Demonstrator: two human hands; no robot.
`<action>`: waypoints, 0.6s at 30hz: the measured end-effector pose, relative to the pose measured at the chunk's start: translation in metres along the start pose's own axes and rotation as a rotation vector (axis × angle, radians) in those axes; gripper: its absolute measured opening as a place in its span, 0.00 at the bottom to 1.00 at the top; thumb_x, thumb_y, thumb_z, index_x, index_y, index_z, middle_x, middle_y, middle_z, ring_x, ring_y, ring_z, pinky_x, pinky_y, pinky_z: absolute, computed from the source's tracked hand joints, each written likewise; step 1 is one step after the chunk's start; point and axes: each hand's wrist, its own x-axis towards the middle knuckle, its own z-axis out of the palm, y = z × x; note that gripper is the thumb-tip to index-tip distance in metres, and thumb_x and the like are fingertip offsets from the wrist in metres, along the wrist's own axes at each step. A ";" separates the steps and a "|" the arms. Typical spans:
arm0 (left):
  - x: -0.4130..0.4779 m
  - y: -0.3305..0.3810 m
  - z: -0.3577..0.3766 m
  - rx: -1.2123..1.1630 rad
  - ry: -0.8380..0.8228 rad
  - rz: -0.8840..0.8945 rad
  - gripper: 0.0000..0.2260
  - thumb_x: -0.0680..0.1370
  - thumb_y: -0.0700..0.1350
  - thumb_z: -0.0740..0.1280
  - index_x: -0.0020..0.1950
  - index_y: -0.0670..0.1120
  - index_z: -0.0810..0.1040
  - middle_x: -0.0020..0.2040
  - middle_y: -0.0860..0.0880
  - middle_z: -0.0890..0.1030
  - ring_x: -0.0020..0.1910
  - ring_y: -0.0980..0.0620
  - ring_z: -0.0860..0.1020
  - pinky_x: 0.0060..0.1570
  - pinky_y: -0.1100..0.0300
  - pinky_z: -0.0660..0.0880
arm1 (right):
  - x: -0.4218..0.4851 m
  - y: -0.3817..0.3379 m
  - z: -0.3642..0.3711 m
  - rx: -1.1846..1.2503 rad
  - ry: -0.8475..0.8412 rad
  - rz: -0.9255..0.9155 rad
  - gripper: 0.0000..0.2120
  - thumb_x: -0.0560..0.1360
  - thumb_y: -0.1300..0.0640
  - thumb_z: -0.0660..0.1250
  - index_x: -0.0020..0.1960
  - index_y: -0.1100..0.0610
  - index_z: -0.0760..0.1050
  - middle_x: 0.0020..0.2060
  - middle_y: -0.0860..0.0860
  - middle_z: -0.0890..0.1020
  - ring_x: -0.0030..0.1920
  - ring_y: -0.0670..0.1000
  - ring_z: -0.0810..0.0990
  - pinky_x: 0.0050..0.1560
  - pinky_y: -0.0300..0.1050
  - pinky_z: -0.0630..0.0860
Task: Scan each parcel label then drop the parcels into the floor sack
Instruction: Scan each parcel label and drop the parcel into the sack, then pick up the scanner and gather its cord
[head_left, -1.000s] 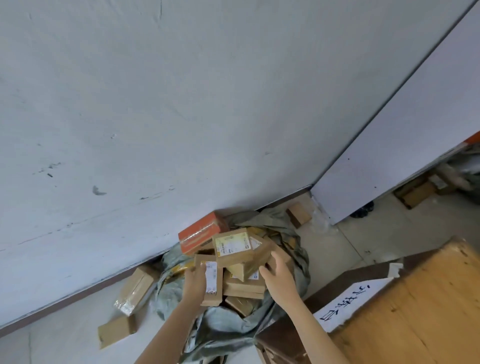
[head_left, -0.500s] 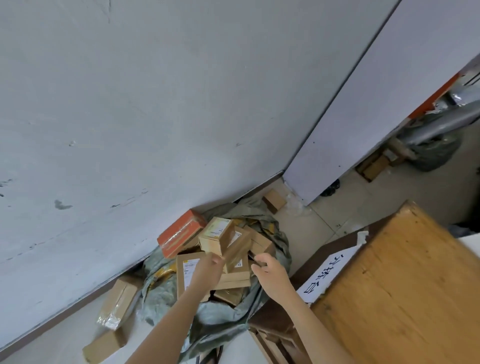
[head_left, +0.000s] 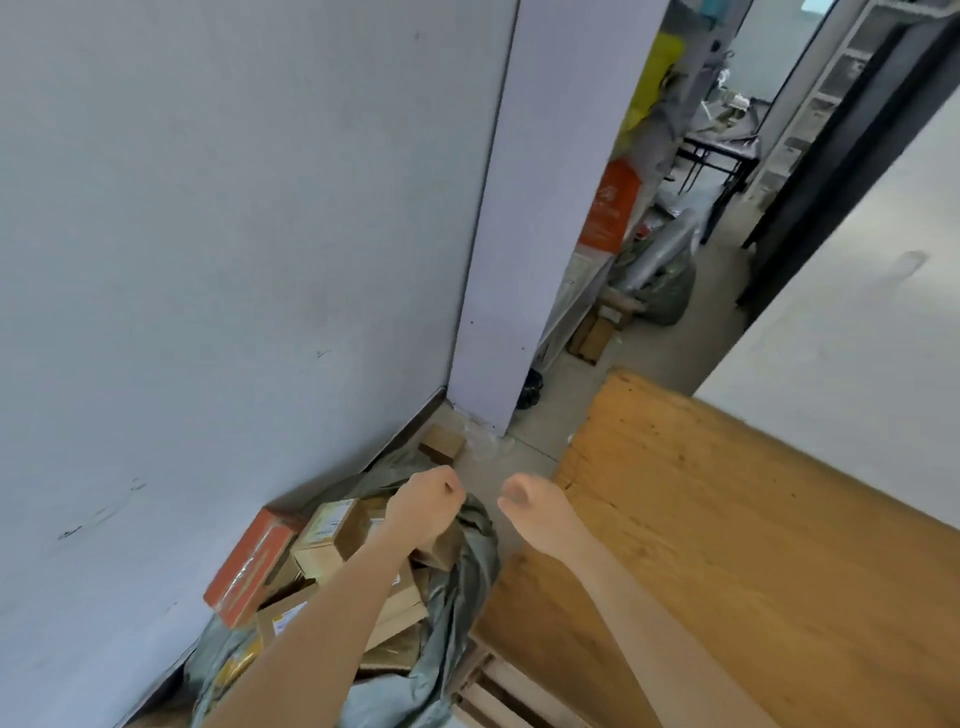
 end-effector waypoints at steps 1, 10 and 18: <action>-0.005 0.012 0.007 0.032 -0.011 0.023 0.10 0.81 0.48 0.58 0.55 0.47 0.76 0.52 0.47 0.81 0.52 0.46 0.78 0.53 0.52 0.75 | -0.012 0.013 -0.008 -0.004 0.020 0.011 0.16 0.81 0.51 0.59 0.66 0.54 0.71 0.64 0.52 0.75 0.63 0.52 0.74 0.61 0.44 0.71; -0.089 0.144 0.126 0.141 -0.164 0.209 0.17 0.82 0.50 0.58 0.67 0.45 0.73 0.65 0.44 0.76 0.62 0.44 0.74 0.64 0.51 0.71 | -0.175 0.161 -0.071 -0.059 0.166 0.214 0.19 0.81 0.46 0.57 0.69 0.53 0.69 0.67 0.52 0.72 0.60 0.53 0.76 0.56 0.46 0.74; -0.187 0.263 0.248 0.323 -0.334 0.366 0.19 0.81 0.53 0.58 0.69 0.46 0.71 0.67 0.47 0.74 0.61 0.46 0.74 0.61 0.50 0.73 | -0.342 0.275 -0.104 0.001 0.325 0.351 0.16 0.81 0.49 0.57 0.63 0.56 0.72 0.61 0.54 0.76 0.62 0.55 0.74 0.57 0.48 0.74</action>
